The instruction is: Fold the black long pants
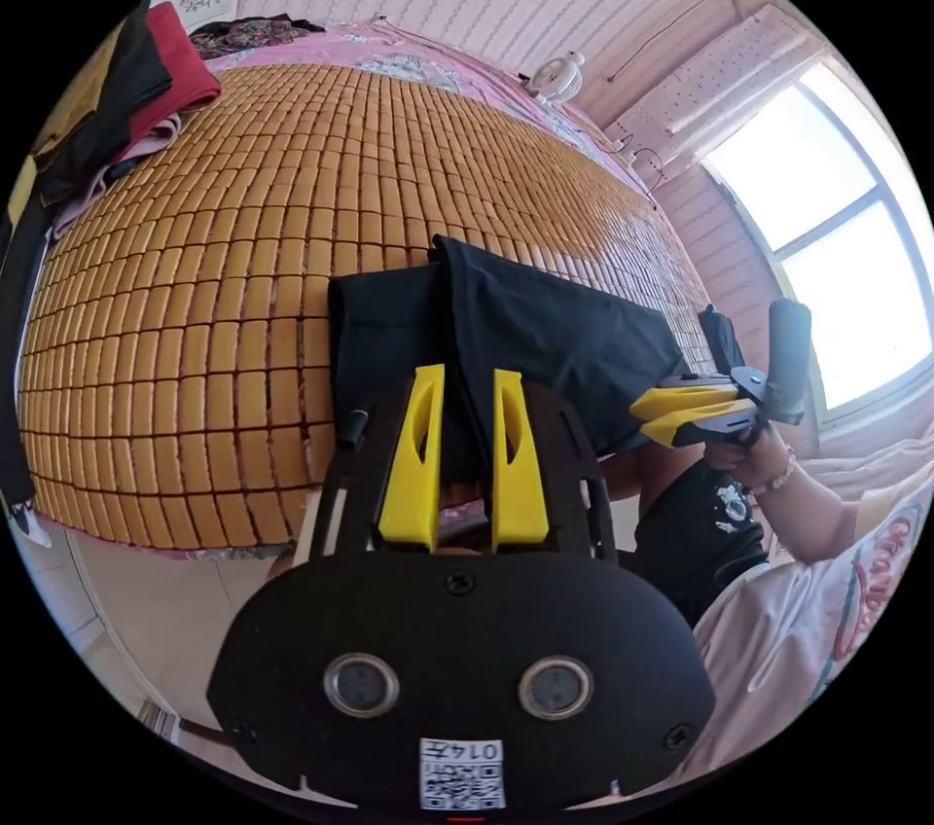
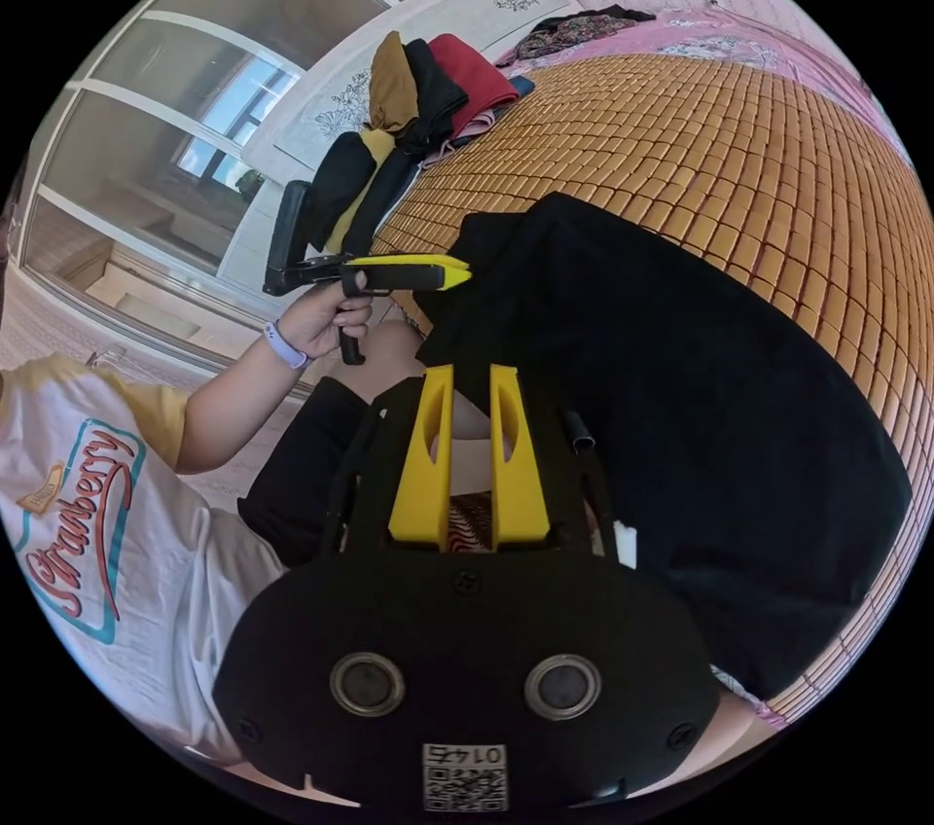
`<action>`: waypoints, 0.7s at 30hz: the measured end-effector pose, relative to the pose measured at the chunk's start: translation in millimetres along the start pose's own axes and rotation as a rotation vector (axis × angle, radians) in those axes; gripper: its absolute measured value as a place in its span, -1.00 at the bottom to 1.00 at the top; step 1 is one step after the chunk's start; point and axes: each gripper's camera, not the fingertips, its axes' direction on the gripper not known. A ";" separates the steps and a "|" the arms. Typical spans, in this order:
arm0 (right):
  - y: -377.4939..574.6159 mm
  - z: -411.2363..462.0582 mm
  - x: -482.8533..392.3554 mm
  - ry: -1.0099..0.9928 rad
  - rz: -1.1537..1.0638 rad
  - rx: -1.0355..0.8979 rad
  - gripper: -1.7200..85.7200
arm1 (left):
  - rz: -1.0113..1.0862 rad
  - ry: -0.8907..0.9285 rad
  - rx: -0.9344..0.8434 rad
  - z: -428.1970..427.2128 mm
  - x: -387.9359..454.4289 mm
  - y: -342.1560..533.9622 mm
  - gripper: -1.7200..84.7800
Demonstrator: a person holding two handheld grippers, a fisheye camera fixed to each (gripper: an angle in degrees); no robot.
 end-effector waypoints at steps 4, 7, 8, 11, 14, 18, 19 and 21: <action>-6.0 21.6 5.7 -0.009 0.016 0.009 -0.81 | -0.015 -0.019 -0.057 20.3 3.7 -7.1 -0.75; -17.3 34.4 12.3 0.002 0.027 0.023 -0.81 | 0.059 -0.069 -0.104 21.0 17.6 -4.9 -0.88; -26.8 38.6 14.9 0.012 0.031 0.034 -0.81 | 0.088 -0.101 -0.105 19.9 25.5 -2.3 -0.92; -61.9 56.4 16.3 0.045 0.015 0.054 -0.81 | 0.154 -0.197 -0.082 17.6 46.2 6.5 -0.96; -104.4 94.8 12.6 0.082 -0.033 -0.023 -0.77 | 0.174 -0.214 -0.033 12.3 62.4 14.2 -0.98; -134.5 141.4 2.9 0.294 -0.092 -0.058 -0.72 | 0.180 -0.210 -0.007 16.1 75.9 23.7 -0.98; -140.2 159.0 3.5 0.363 -0.108 -0.101 -0.73 | 0.179 -0.219 -0.008 17.7 76.7 25.0 -0.98; -144.3 181.6 8.2 0.426 -0.117 -0.169 -0.77 | 0.168 -0.239 -0.003 21.2 77.4 29.4 -0.98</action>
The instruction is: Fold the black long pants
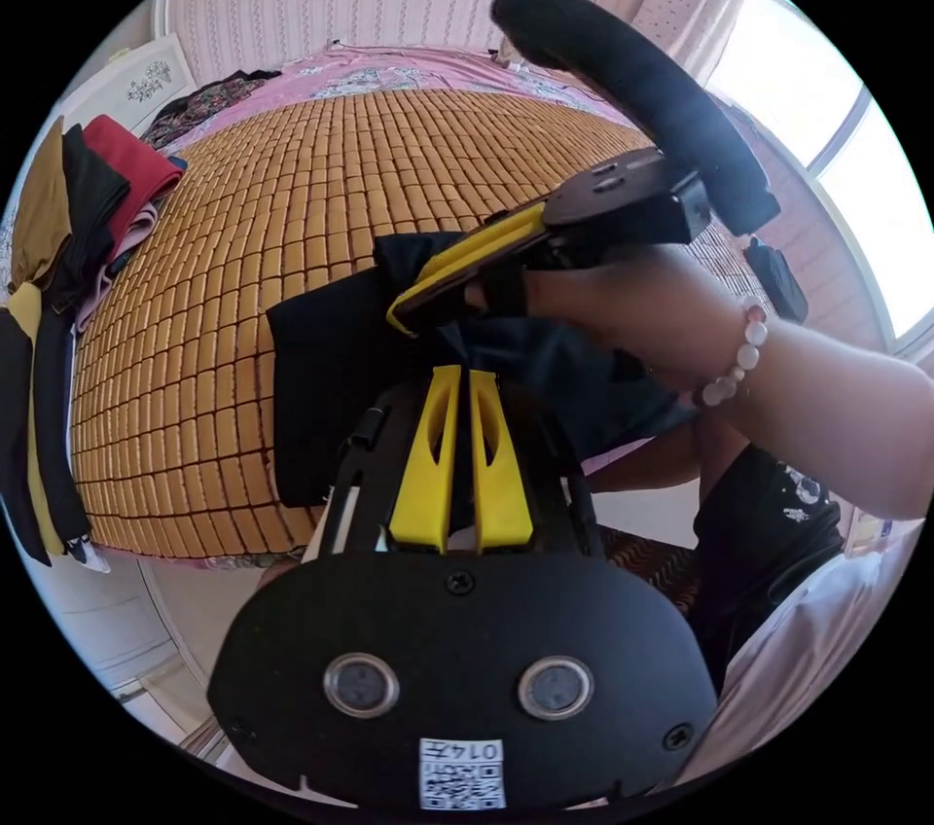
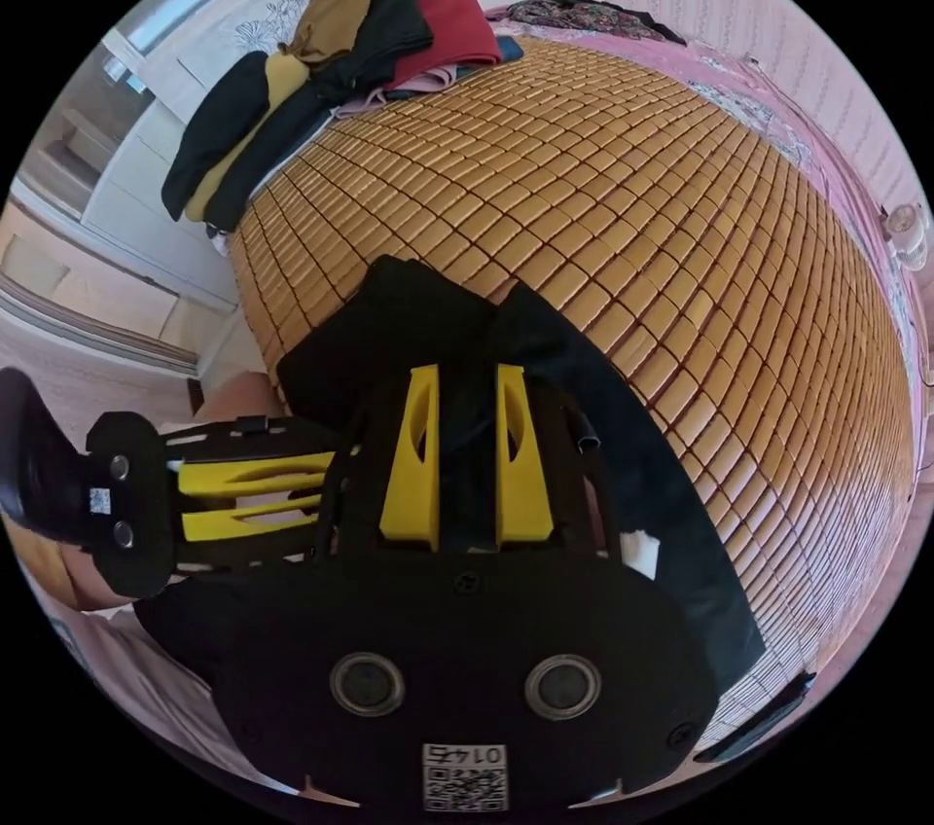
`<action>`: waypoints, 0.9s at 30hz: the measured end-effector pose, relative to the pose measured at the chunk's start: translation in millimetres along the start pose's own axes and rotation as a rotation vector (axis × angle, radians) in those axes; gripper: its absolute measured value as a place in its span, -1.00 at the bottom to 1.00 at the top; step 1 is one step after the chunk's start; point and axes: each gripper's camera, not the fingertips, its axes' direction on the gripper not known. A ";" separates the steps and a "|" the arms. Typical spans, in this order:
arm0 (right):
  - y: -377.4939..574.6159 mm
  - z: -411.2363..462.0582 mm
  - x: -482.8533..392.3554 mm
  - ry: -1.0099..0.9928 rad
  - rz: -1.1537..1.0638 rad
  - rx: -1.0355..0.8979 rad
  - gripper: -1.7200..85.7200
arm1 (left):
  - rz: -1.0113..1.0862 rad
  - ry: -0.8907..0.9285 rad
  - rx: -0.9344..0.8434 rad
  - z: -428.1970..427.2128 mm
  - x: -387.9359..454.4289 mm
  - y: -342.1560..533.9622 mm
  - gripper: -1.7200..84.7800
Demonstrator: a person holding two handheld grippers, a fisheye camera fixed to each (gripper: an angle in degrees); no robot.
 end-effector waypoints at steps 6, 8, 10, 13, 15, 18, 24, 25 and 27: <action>6.3 17.6 12.0 -0.014 0.007 0.027 -0.91 | -0.013 0.028 0.008 4.2 0.2 6.9 -0.98; 13.5 12.0 21.6 -0.065 0.023 0.060 -0.94 | -0.008 0.029 0.025 1.6 2.4 9.8 -0.98; 22.9 0.6 29.1 -0.088 0.049 0.118 -0.94 | 0.000 0.041 0.078 -5.0 6.0 13.9 -0.98; 40.5 -20.9 44.8 -0.176 0.108 0.225 -0.94 | 0.031 0.069 0.147 -15.2 13.9 19.1 -0.98; 49.4 -30.0 54.4 -0.228 0.144 0.276 -0.94 | 0.030 0.093 0.195 -24.3 16.4 21.8 -0.98; 54.5 -31.4 63.0 -0.276 0.169 0.311 -0.91 | 0.024 0.116 0.203 -26.3 15.7 22.7 -0.98; 14.0 24.5 25.8 -0.160 0.061 0.087 -0.73 | -0.073 0.105 0.115 0.2 0.8 29.2 -0.98; 7.9 39.0 12.7 -0.069 0.016 0.039 -0.73 | -0.083 0.101 0.108 2.8 -0.8 29.8 -0.98; 3.5 56.2 -2.7 0.062 -0.042 -0.005 -0.77 | -0.116 0.091 0.081 12.6 -6.5 32.0 -0.98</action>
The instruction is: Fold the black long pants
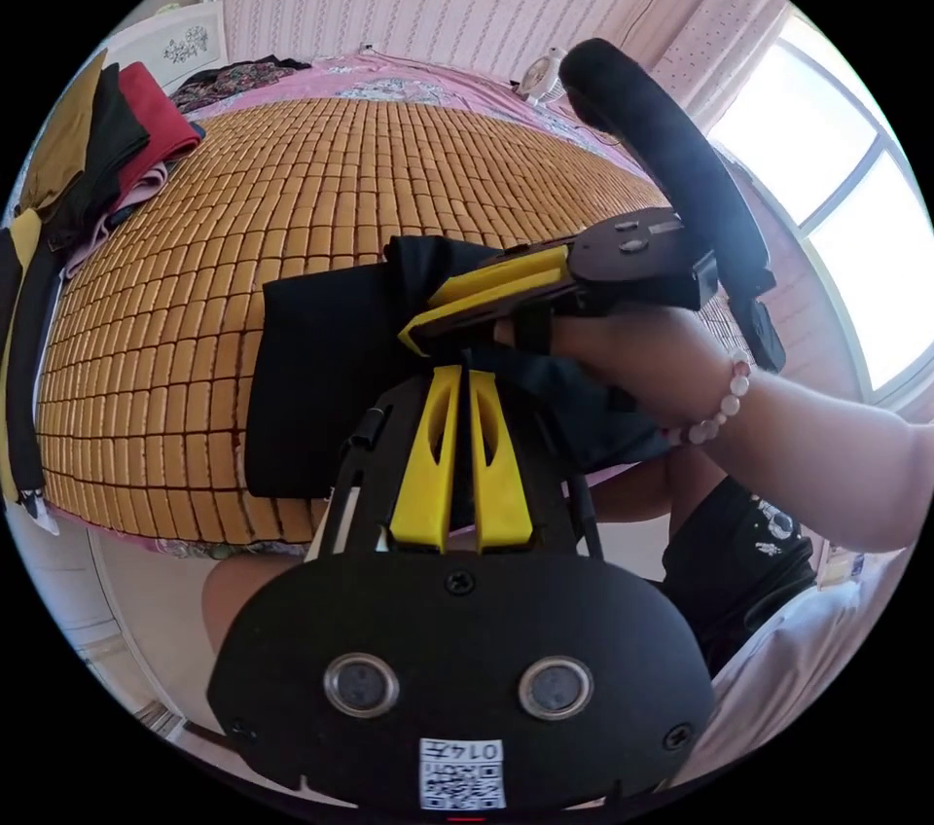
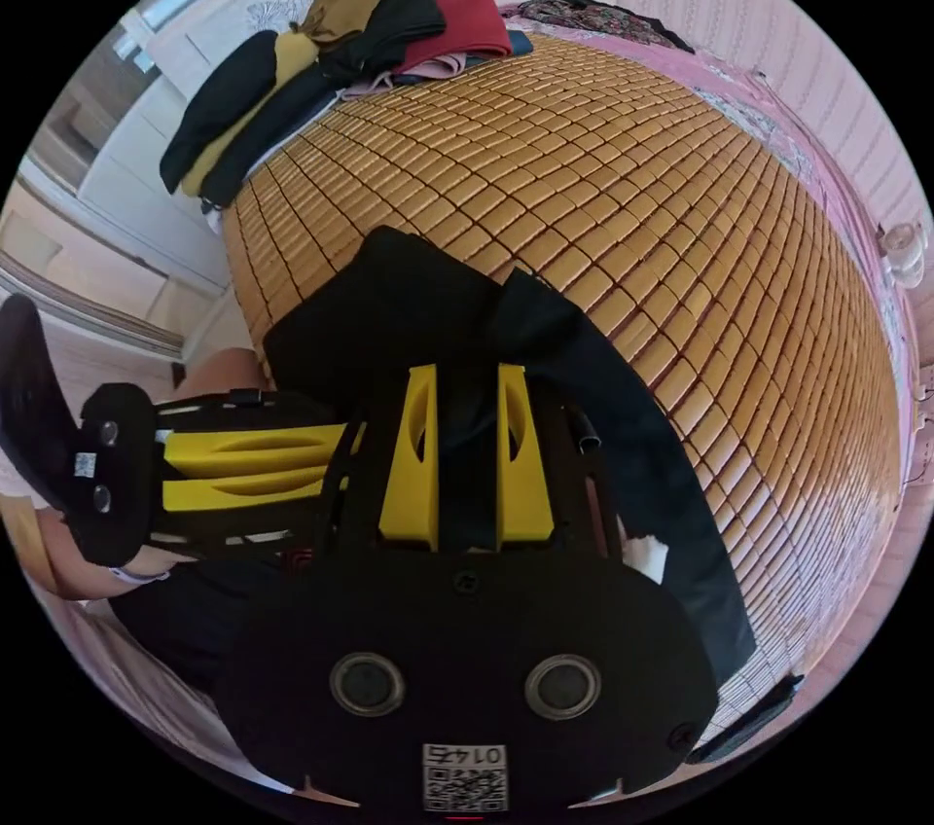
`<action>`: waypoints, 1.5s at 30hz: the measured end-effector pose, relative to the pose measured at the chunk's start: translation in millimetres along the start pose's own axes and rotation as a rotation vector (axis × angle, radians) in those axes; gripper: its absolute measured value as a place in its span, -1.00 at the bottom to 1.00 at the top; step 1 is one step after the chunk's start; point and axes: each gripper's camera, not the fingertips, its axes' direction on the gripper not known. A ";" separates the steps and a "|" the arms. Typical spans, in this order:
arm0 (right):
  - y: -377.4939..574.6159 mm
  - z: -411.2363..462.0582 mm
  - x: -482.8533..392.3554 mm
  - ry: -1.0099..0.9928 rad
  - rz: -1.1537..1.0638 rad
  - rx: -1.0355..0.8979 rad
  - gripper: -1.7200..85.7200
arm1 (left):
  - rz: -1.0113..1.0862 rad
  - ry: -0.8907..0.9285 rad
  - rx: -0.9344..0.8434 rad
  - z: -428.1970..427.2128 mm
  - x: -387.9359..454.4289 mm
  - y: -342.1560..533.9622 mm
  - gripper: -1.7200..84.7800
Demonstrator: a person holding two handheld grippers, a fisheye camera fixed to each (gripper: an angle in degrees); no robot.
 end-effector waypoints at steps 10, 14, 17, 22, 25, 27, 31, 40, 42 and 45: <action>29.7 -38.0 36.0 -0.136 0.072 0.157 -0.93 | 0.040 0.106 0.079 -3.1 5.2 4.1 -0.98; 50.7 -104.7 41.2 -0.231 0.083 0.332 -0.92 | 0.091 0.182 0.185 -38.3 20.0 2.7 -0.98; 21.6 -118.5 25.8 -0.357 0.029 0.304 -0.89 | 0.099 0.157 0.226 -75.4 15.9 3.5 -0.98; -37.8 -62.7 7.4 -0.428 0.062 0.239 -0.81 | -0.129 -0.088 0.159 -86.8 -51.1 18.8 -0.92; -24.2 -67.2 14.0 -0.431 0.065 0.257 -0.81 | -0.244 -0.078 0.141 -89.6 -80.2 31.4 -0.92; 3.1 -83.4 19.1 -0.345 0.029 0.274 -0.83 | -0.222 -0.094 0.169 -93.3 -71.7 33.8 -0.96; 85.8 -111.3 46.3 -0.005 0.040 0.205 -0.92 | -0.068 0.068 0.161 -70.0 -30.8 18.6 -0.98; 159.8 -77.3 59.0 0.024 0.157 -0.114 -0.97 | 0.305 0.161 -0.129 46.3 110.8 -11.7 -0.98; 163.1 -80.7 63.7 -0.004 0.180 -0.064 -0.97 | 0.340 0.104 -0.192 68.2 116.7 -6.6 -0.98; 147.1 -101.1 74.9 -0.052 0.199 -0.113 -0.97 | 0.337 0.138 -0.148 67.8 115.2 -3.3 -0.98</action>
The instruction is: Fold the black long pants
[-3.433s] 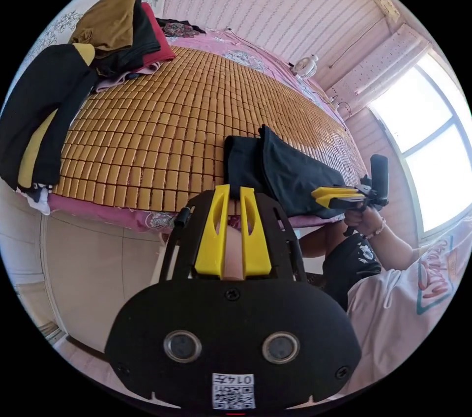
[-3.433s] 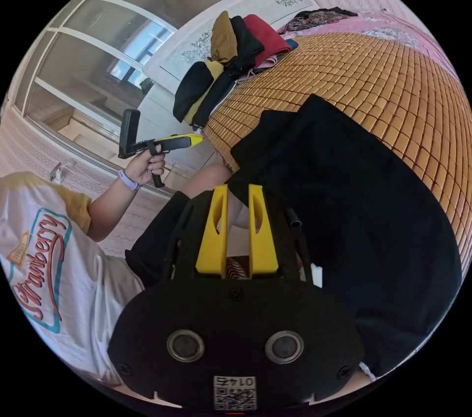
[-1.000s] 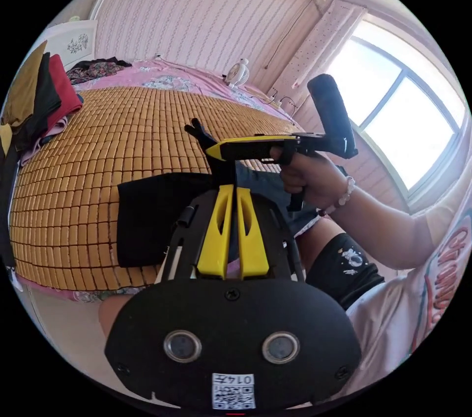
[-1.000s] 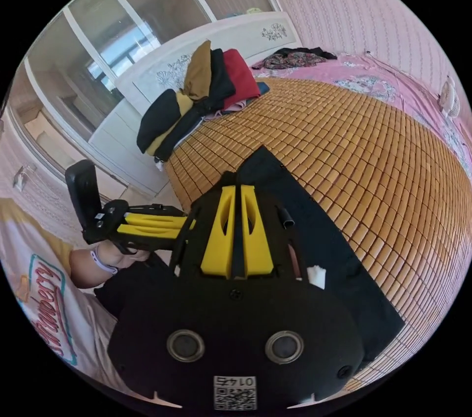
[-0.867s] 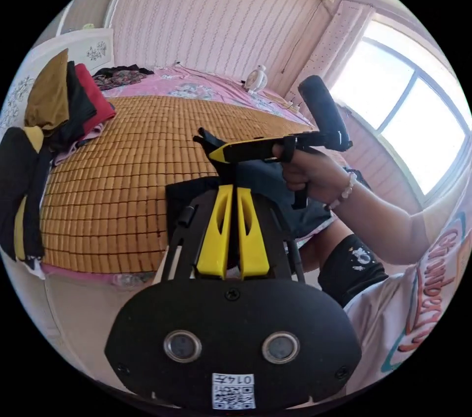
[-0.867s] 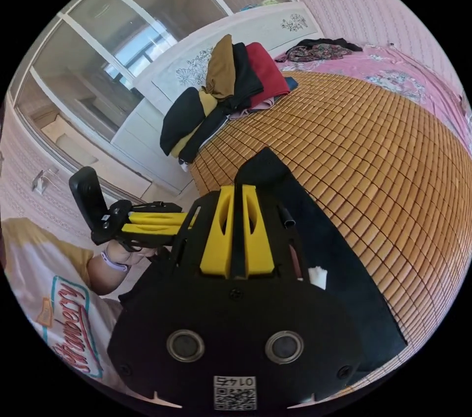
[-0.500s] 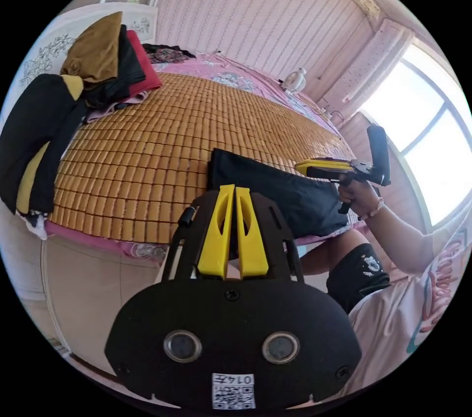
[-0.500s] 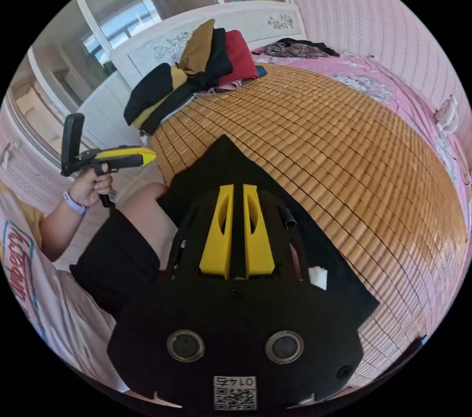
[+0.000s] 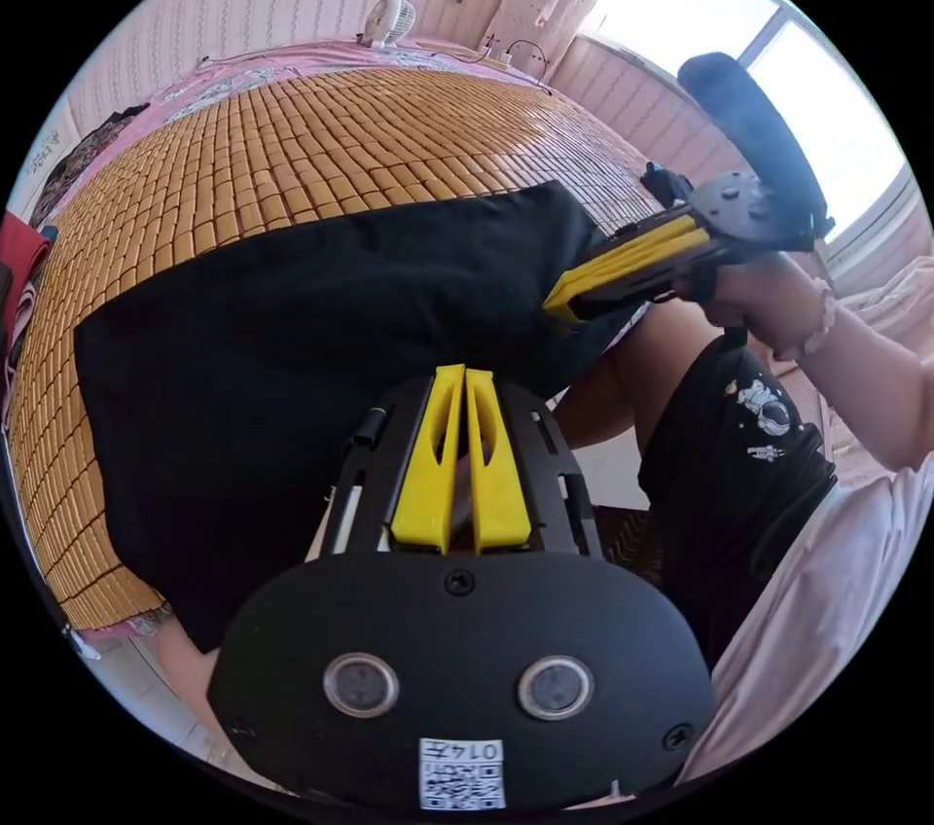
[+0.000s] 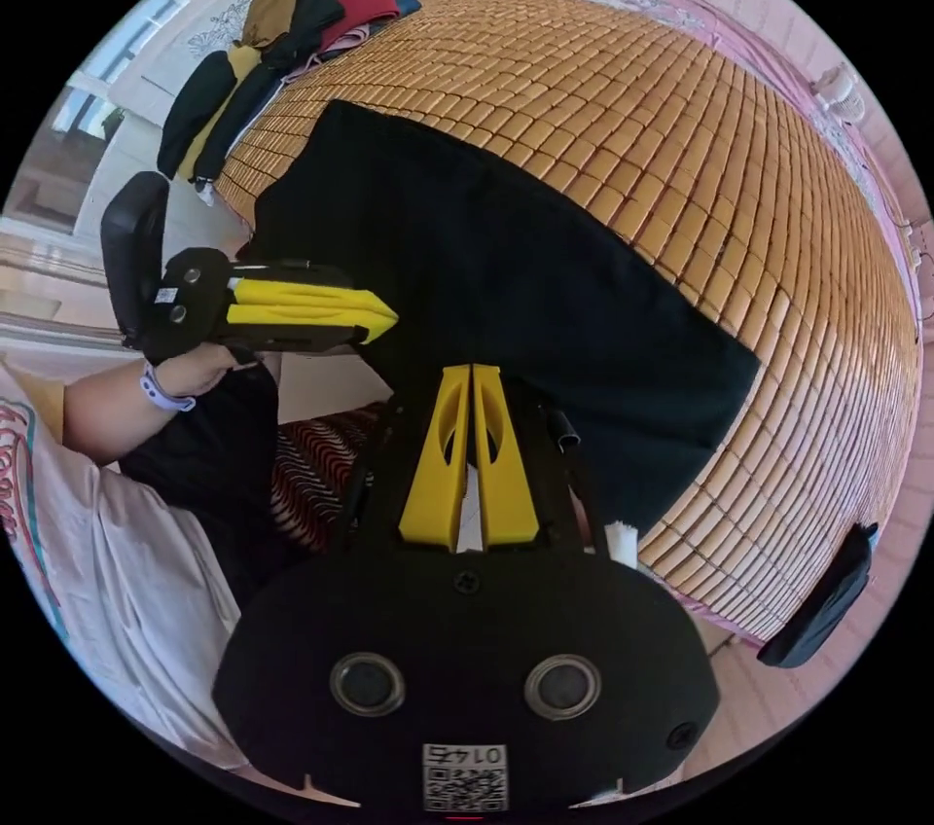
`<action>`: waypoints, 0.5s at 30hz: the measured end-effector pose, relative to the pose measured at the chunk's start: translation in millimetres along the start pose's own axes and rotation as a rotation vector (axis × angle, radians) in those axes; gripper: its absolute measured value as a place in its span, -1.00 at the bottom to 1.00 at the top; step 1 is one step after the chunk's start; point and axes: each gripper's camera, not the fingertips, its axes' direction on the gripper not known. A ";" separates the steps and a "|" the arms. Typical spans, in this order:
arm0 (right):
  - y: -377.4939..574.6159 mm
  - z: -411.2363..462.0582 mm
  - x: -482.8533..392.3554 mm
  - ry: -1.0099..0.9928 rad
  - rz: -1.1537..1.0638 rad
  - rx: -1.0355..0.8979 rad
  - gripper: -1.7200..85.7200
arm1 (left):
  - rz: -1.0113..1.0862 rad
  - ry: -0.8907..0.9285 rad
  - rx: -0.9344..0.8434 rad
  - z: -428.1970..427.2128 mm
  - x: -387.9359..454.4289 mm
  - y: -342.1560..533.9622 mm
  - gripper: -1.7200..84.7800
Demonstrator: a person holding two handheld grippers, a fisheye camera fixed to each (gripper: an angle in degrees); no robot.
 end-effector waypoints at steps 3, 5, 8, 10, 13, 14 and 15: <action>-23.5 -30.3 -13.1 0.116 -0.117 0.115 -0.97 | 0.035 -0.042 0.001 2.0 9.6 -0.9 -0.98; -60.6 -21.6 -13.0 0.110 -0.164 0.089 -0.97 | 0.062 -0.075 -0.001 3.4 16.5 -1.5 -0.98; -96.3 13.5 -12.1 0.180 -0.227 -0.010 -0.97 | 0.077 -0.090 -0.001 5.6 22.0 -2.7 -0.98; -109.0 1.9 -8.4 0.154 -0.261 -0.052 -0.97 | 0.062 -0.096 0.009 5.9 21.8 -2.5 -0.98; -133.0 -31.4 -9.6 0.141 -0.314 -0.066 -0.97 | 0.043 -0.062 0.006 7.9 21.2 -1.1 -0.98; -141.5 -31.4 -7.0 0.172 -0.307 -0.060 -0.97 | 0.043 -0.056 0.006 8.7 21.9 -0.2 -0.98; -145.6 -23.3 -4.4 0.188 -0.311 -0.102 -0.97 | 0.050 -0.055 0.005 9.6 23.1 0.2 -0.98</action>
